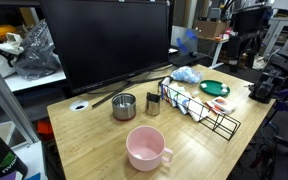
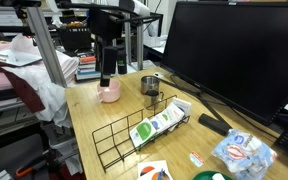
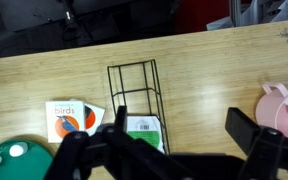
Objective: Remove the book closest to you in the rack and put it on the table
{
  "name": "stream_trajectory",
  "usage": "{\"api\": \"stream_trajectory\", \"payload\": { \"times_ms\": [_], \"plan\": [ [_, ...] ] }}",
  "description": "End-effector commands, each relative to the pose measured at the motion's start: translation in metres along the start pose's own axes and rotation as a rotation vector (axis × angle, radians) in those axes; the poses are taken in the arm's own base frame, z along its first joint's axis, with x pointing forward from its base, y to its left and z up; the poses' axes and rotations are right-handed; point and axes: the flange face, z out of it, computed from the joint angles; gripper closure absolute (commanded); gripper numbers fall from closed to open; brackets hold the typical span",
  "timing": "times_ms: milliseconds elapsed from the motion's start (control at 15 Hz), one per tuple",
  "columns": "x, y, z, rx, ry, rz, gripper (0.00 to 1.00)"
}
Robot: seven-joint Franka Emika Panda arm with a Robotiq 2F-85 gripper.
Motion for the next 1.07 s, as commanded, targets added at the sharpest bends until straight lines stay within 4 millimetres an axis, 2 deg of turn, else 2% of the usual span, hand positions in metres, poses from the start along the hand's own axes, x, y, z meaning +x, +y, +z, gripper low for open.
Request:
{"api": "stream_trajectory", "payload": {
  "times_ms": [0,400,1000],
  "plan": [
    [-0.002,0.000,-0.004,0.002,0.008,-0.001,0.00],
    [-0.004,0.000,-0.006,0.003,0.013,-0.002,0.00],
    [0.093,0.034,0.041,0.232,-0.179,0.404,0.00]
  ]
}}
